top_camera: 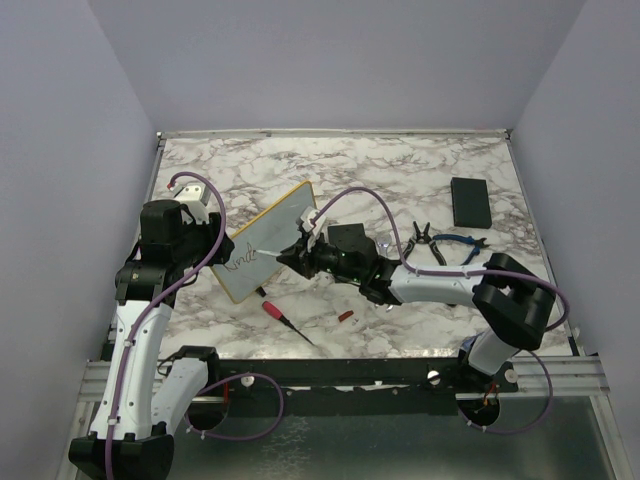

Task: Write a sentence on the whiteboard

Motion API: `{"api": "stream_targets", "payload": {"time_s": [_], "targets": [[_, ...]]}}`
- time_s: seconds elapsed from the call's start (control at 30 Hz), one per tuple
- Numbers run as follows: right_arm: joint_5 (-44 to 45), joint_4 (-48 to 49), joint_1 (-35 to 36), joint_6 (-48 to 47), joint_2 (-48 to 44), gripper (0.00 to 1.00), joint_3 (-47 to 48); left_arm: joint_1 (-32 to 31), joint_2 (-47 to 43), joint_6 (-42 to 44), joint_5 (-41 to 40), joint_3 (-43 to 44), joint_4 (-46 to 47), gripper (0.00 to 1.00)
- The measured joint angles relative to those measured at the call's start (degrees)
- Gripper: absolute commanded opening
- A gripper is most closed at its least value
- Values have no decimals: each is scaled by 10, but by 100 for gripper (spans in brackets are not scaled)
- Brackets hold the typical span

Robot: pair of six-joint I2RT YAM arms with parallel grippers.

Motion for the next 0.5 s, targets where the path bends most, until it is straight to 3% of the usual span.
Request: {"api": "stream_targets", "payload": {"time_s": [0.5], "targets": [[24, 0, 0, 4, -11, 1, -5, 0, 0, 0, 0, 0, 0, 47]]}}
